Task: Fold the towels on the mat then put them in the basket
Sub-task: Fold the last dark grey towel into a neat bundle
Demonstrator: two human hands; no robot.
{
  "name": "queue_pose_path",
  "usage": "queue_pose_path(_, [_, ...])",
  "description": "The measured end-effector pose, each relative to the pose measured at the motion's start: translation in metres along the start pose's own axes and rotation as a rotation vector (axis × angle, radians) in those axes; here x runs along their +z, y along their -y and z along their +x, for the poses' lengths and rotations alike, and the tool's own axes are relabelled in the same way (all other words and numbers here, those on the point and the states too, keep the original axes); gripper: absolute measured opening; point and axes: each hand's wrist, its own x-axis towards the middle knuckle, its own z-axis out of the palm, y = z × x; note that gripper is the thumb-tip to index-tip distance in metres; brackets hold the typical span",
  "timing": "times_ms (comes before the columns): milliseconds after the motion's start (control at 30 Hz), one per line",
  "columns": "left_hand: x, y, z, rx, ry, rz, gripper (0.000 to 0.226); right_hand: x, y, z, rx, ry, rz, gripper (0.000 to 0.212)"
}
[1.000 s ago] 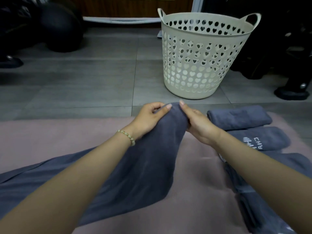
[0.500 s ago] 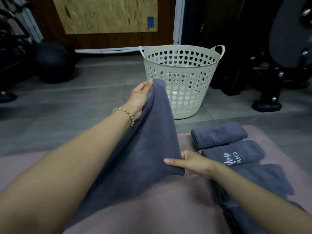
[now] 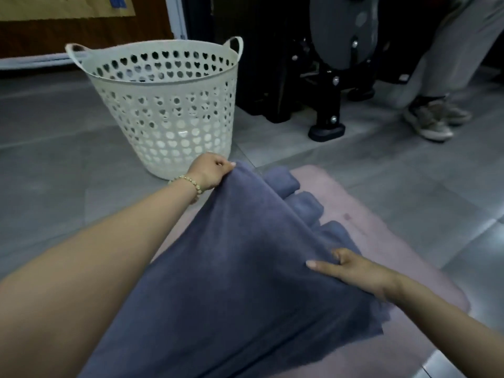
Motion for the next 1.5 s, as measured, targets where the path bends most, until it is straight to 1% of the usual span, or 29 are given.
queue_pose_path(33, [0.011,-0.009,0.002,-0.042,0.025,-0.119,0.032,-0.005,0.001,-0.007,0.054,0.097,0.047,0.037])
queue_pose_path(67, [0.023,-0.018,0.005,-0.067,0.037,-0.264,0.03,-0.012,0.002,-0.012,0.092,0.18,0.093,0.044])
queue_pose_path(100, [0.034,-0.026,0.009,-0.062,0.029,-0.367,0.029,-0.019,0.001,-0.012,0.118,0.231,0.15,0.057])
queue_pose_path(133, [0.045,-0.03,0.014,-0.031,-0.003,-0.415,0.028,-0.026,-0.004,-0.009,0.147,0.239,0.198,0.068])
queue_pose_path(167, [0.056,-0.031,0.017,0.002,-0.035,-0.432,0.026,-0.031,-0.01,-0.004,0.183,0.199,0.223,0.075])
queue_pose_path(200, [0.068,-0.029,0.021,0.024,-0.056,-0.425,0.023,-0.035,-0.017,0.002,0.216,0.125,0.221,0.077])
queue_pose_path(233, [0.08,-0.025,0.022,0.034,-0.036,-0.38,0.015,-0.036,-0.025,0.008,0.238,0.04,0.203,0.073])
queue_pose_path(267, [0.094,-0.017,0.021,0.053,0.015,-0.302,0.012,-0.035,-0.037,0.014,0.254,-0.05,0.208,0.063])
queue_pose_path(333, [0.121,0.006,0.006,0.074,0.187,-0.05,0.052,-0.026,-0.059,0.022,0.231,-0.208,0.285,0.035])
queue_pose_path(367, [0.134,0.019,-0.004,0.078,0.248,0.068,0.063,-0.02,-0.07,0.024,0.204,-0.276,0.304,0.027])
queue_pose_path(400, [0.145,0.031,-0.014,0.105,0.256,0.169,0.064,-0.014,-0.081,0.026,0.182,-0.325,0.285,0.028])
queue_pose_path(467, [0.159,0.05,-0.035,0.232,0.191,0.333,0.055,0.0,-0.099,0.026,0.173,-0.376,0.195,0.045])
queue_pose_path(500, [0.164,0.055,-0.044,0.267,0.175,0.378,0.055,0.007,-0.104,0.024,0.165,-0.4,0.183,0.051])
queue_pose_path(600, [0.172,0.066,-0.058,0.304,0.181,0.418,0.064,0.015,-0.115,0.015,0.09,-0.5,0.245,0.059])
queue_pose_path(667, [0.176,0.071,-0.063,0.307,0.214,0.437,0.057,0.012,-0.119,0.009,0.064,-0.536,0.315,0.067])
queue_pose_path(733, [0.179,0.071,-0.065,0.291,0.248,0.432,0.054,0.008,-0.124,0.003,0.068,-0.604,0.308,0.063])
queue_pose_path(833, [0.181,0.067,-0.069,0.27,0.285,0.421,0.055,0.008,-0.13,0.006,0.1,-0.697,0.131,0.048])
queue_pose_path(900, [0.176,0.068,-0.072,0.262,0.29,0.385,0.056,0.011,-0.125,0.011,0.081,-0.722,0.0,0.033])
queue_pose_path(933, [0.171,0.069,-0.076,0.27,0.286,0.366,0.056,0.01,-0.121,0.014,0.042,-0.746,-0.073,0.028])
queue_pose_path(1000, [0.156,0.076,-0.084,0.298,0.271,0.358,0.056,0.008,-0.107,0.021,-0.1,-0.779,-0.231,0.03])
queue_pose_path(1100, [0.115,0.101,-0.099,0.293,0.266,0.399,0.057,0.019,-0.073,0.041,-0.273,-0.715,-0.434,0.044])
queue_pose_path(1133, [0.095,0.113,-0.105,0.274,0.273,0.419,0.062,0.028,-0.062,0.053,-0.299,-0.68,-0.449,0.048])
queue_pose_path(1233, [0.026,0.162,-0.13,0.18,0.271,0.492,0.091,0.071,-0.024,0.093,-0.32,-0.548,-0.476,0.054])
queue_pose_path(1267, [0.001,0.183,-0.142,0.128,0.258,0.522,0.095,0.089,-0.013,0.107,-0.33,-0.492,-0.495,0.056])
queue_pose_path(1300, [-0.024,0.204,-0.157,0.066,0.244,0.552,0.094,0.109,-0.003,0.12,-0.33,-0.437,-0.51,0.058])
queue_pose_path(1333, [-0.049,0.225,-0.174,-0.001,0.227,0.58,0.088,0.13,0.007,0.132,-0.327,-0.386,-0.521,0.06])
queue_pose_path(1400, [-0.094,0.269,-0.213,-0.134,0.187,0.62,0.069,0.174,0.024,0.153,-0.325,-0.276,-0.534,0.061])
queue_pose_path(1433, [-0.115,0.292,-0.237,-0.206,0.157,0.627,0.064,0.197,0.031,0.161,-0.339,-0.223,-0.547,0.061])
queue_pose_path(1500, [-0.149,0.334,-0.286,-0.346,0.081,0.609,0.063,0.24,0.043,0.175,-0.351,-0.106,-0.576,0.061])
